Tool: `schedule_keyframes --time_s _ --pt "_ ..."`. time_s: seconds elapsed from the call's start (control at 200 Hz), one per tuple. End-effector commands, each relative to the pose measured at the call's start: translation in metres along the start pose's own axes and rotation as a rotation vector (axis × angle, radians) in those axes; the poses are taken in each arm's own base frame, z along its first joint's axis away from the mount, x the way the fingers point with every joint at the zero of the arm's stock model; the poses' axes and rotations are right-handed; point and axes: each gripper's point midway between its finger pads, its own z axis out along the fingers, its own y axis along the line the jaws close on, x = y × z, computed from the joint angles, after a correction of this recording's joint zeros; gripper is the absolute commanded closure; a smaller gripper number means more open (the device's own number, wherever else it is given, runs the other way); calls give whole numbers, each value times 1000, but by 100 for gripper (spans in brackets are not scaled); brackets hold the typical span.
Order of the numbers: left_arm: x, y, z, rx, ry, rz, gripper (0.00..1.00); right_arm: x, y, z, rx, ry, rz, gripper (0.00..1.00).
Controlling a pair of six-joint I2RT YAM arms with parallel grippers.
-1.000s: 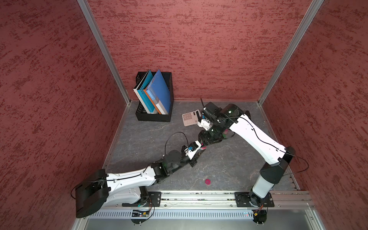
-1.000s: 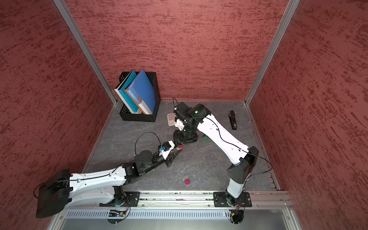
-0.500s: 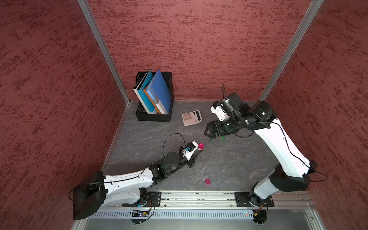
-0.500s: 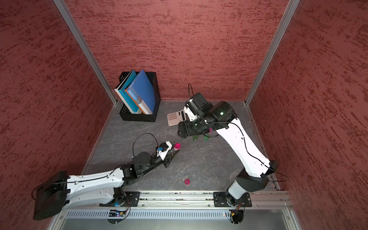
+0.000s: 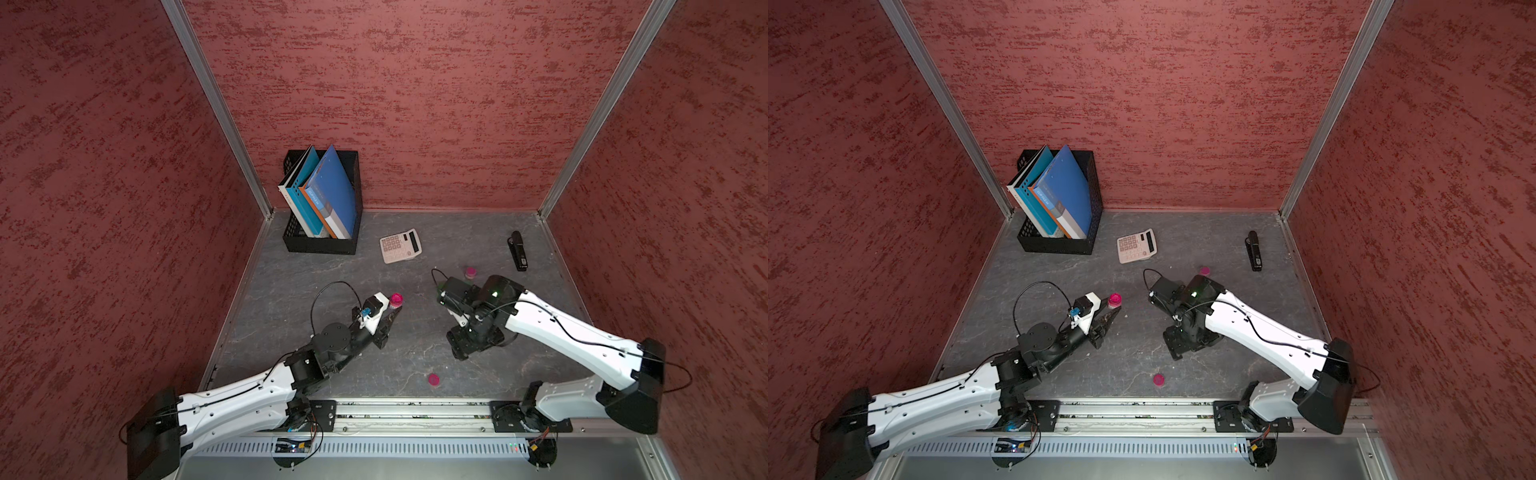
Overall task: Close the paint jar lid
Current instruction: Pick up the lid from the center of the board.
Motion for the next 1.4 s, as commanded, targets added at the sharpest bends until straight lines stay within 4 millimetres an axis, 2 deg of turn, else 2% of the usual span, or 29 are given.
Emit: schedule_keyframes --time_s 0.0,0.095,0.215,0.24,0.321,0.636,0.932,1.397 --pt "7 8 -5 -37 21 -8 76 -11 26 16 -72 -66 19 28" --pt "5 11 -8 -48 11 -21 76 -12 43 34 -63 -56 -31 31" --pt "4 13 -9 -56 11 -27 76 -18 58 47 -53 -81 -86 38" --pt "3 13 -9 -56 8 -28 76 -20 61 56 -43 -72 -91 40" --pt "-1 14 -10 -60 0 -32 76 -21 64 70 -50 -75 -99 45" --pt "-5 26 -21 -113 -12 -46 76 -8 68 107 -85 -31 -103 51" --pt "-5 35 -28 -159 -21 -66 76 -7 84 119 -111 1 -132 52" --pt "-3 38 -32 -170 -9 -71 76 0 81 142 -98 41 -104 60"
